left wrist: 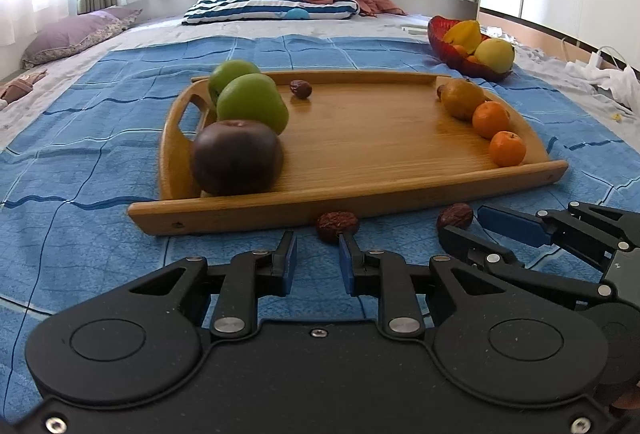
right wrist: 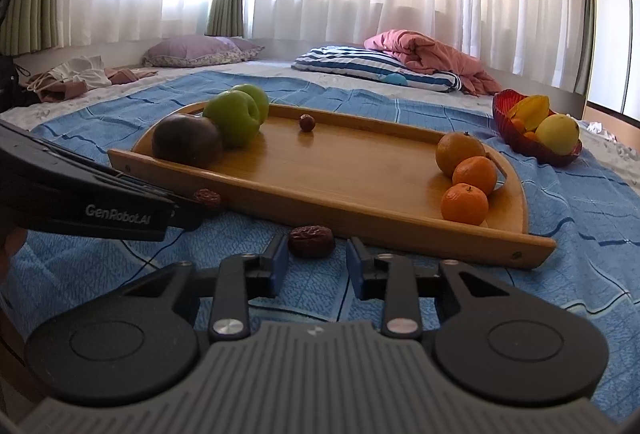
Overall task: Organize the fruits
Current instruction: 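Close the right gripper on the other red date while the left holds its date, then lift both held red dates up over the tray rim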
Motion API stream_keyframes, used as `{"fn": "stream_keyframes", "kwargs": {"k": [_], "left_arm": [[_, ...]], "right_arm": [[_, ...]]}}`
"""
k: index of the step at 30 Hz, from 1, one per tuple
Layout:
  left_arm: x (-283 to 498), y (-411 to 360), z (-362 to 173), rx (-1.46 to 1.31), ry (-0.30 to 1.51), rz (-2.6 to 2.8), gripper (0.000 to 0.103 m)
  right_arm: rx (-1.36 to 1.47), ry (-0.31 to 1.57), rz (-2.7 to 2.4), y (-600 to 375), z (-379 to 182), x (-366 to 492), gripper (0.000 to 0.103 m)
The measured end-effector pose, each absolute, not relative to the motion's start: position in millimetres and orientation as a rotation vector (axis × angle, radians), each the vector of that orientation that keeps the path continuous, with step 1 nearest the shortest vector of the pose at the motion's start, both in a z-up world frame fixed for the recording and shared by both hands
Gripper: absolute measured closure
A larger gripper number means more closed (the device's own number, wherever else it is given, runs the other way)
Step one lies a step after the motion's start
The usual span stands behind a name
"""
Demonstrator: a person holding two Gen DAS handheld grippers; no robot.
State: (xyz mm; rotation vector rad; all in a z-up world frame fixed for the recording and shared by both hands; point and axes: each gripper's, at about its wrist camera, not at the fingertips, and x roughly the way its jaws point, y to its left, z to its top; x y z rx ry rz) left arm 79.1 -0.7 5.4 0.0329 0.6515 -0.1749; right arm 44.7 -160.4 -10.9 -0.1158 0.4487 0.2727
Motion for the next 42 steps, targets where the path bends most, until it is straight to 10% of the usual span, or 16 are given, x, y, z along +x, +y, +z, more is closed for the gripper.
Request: {"fn": "stream_keyframes", "kwargs": {"k": [42], "left_arm": [[84,-20,-14,-0.029,0.565,-0.093,0.063]], "right_arm": [[0.037,0.426,0.128,-165,-19,50,0.064]]}}
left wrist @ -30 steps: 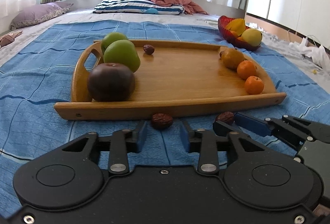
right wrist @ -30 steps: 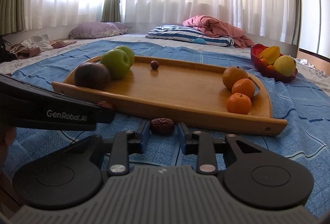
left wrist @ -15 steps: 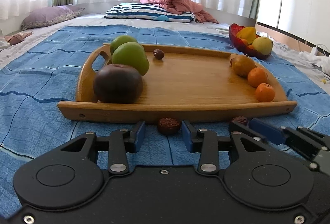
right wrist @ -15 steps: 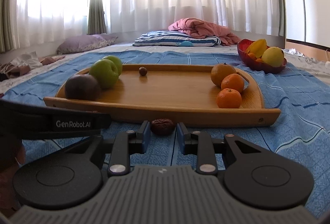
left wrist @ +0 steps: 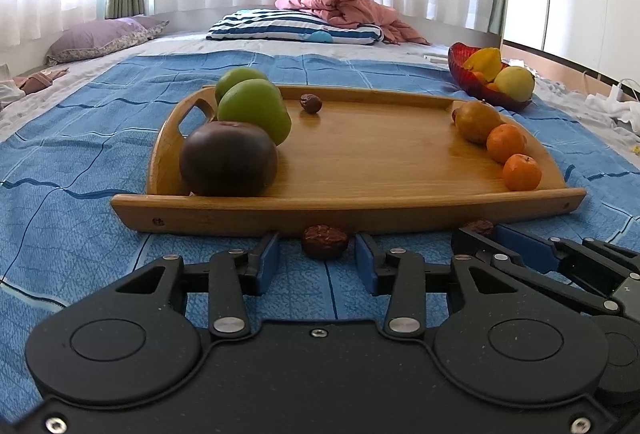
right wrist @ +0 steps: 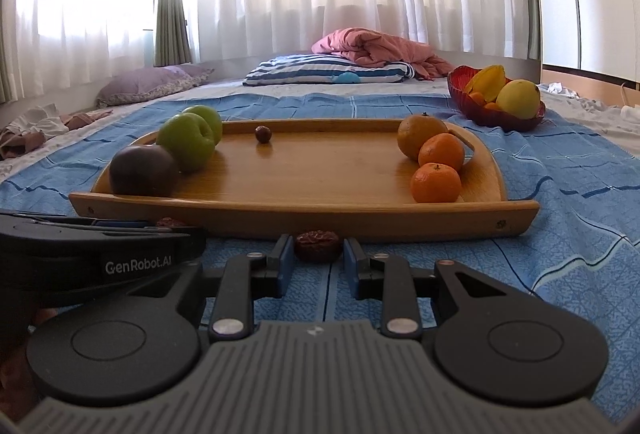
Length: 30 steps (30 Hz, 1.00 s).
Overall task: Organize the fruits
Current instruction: 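Lift both held red dates up over the tray rim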
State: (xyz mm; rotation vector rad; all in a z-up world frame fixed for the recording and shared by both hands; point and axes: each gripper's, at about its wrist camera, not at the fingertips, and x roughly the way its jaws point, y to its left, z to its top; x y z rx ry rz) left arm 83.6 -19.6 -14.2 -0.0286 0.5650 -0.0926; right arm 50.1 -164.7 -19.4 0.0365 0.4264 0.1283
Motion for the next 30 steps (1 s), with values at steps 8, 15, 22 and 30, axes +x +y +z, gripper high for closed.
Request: {"fn": "stream_keyframes", "kwargs": {"k": [8,15,22,30], "left_arm": [[84,-20,-16,-0.032,0.563,-0.078,0.063],[84,-20,-16,-0.033,0.564,-0.075,0.066],[84,-20,-17,-0.024,0.564,-0.070,0.068],[82,-21,-15,-0.021,0.564,-0.075,0.077]], "right_arm": [[0.028,0.442,0.114,-163,-19,55,0.054],[0.016,0.459,0.112,-161,-19,61,0.054],[0.005,0.459,0.109,-159,-20,64,0.054],[0.016,0.465,0.130,-161,-19,64,0.060]]}}
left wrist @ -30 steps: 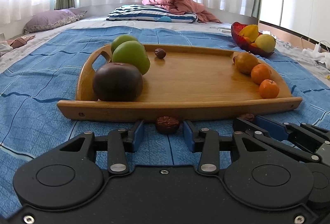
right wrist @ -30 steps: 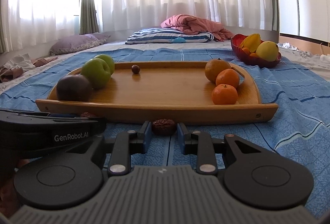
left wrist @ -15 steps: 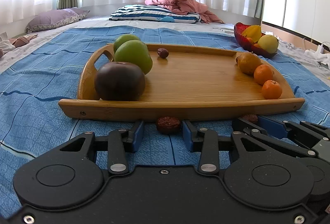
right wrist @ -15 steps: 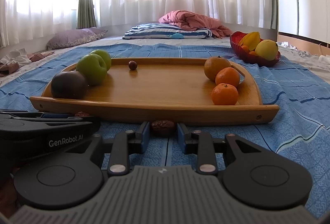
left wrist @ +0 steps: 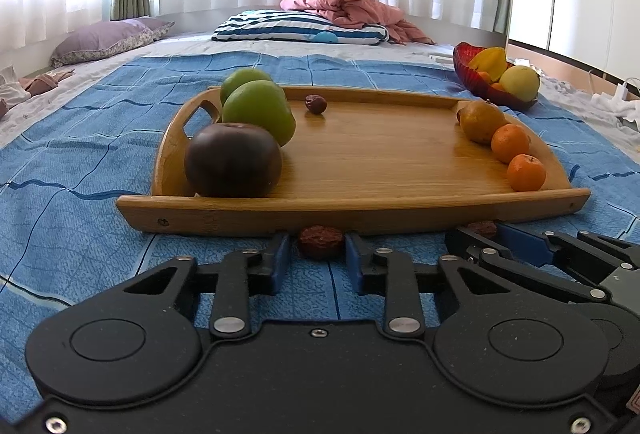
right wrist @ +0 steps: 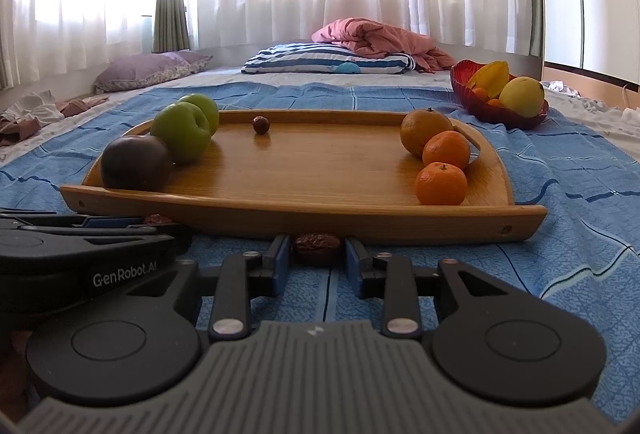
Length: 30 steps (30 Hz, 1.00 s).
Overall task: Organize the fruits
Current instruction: 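Lift both held red dates up over the tray rim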
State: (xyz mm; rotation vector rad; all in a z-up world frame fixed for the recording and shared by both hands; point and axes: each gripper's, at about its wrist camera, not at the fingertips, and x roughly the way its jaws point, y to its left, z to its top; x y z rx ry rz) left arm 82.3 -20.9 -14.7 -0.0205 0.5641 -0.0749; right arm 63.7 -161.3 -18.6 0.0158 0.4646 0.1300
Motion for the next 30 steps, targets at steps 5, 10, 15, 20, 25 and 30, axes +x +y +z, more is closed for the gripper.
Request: {"fn": "stream_keyframes", "kwargs": {"k": [5,10,15,20,25,30], "left_arm": [[81,-22,-11,-0.015,0.570,-0.079,0.079],[79,-24,-8,-0.004,0.575,-0.081,0.079],[77,-24,-5,-0.002,0.580,-0.088,0.079],[74,-25,1,-0.007,0.579,-0.096,0.079],[71,-26,9,-0.011,0.570,-0.106,0.079],[69,-27,17,-0.010,0.559,-0.117,0.079]], "right_arm": [[0.029,0.467,0.143,-163,-18,63,0.067],[0.034,0.468,0.148,-164,-17,60,0.067],[0.038,0.467,0.149,-165,-15,58,0.067],[0.044,0.456,0.150,-167,-10,53,0.067],[0.051,0.441,0.149,-168,-4,50,0.067],[0.056,0.429,0.144,-171,2,49,0.067]]}}
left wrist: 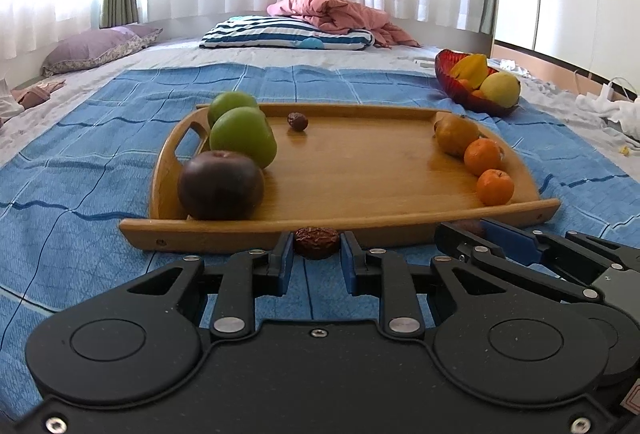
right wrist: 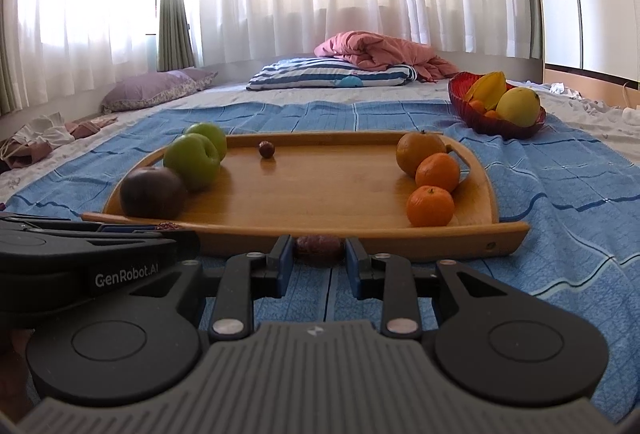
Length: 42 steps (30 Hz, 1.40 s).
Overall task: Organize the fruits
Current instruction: 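Lift both held red dates up over the tray rim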
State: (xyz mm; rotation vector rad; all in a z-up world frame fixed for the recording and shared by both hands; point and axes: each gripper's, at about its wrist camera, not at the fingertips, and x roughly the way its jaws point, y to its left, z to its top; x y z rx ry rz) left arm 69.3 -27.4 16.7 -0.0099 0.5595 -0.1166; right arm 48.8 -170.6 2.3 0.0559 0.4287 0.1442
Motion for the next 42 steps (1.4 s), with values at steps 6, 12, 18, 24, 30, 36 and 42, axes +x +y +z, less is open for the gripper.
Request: {"fn": "stream_keyframes", "kwargs": {"k": [6,12,18,24,30,36,42], "left_arm": [[72,-31,25,-0.007,0.549,-0.128,0.079],[70,-31,21,0.002,0.553,-0.126,0.079],[69,-27,10,0.005,0.573,-0.110,0.079],[70,-28,5,0.009,0.586,-0.109,0.079],[71,-29,4,0.014,0.586,-0.114,0.079],[71,-29,8,0.008,0.576,-0.116,0.079],[72,-28,16,0.001,0.560,-0.114,0.079]], "right_arm": [[0.036,0.426,0.137,-171,7,49,0.067],[0.011,0.427,0.152,-170,1,46,0.066],[-0.009,0.442,0.156,-173,-7,49,0.049],[-0.052,0.463,0.168,-167,-13,53,0.050],[-0.060,0.465,0.156,-164,-12,54,0.070],[-0.054,0.455,0.158,-163,-8,52,0.070],[-0.044,0.433,0.153,-163,1,51,0.070]]}}
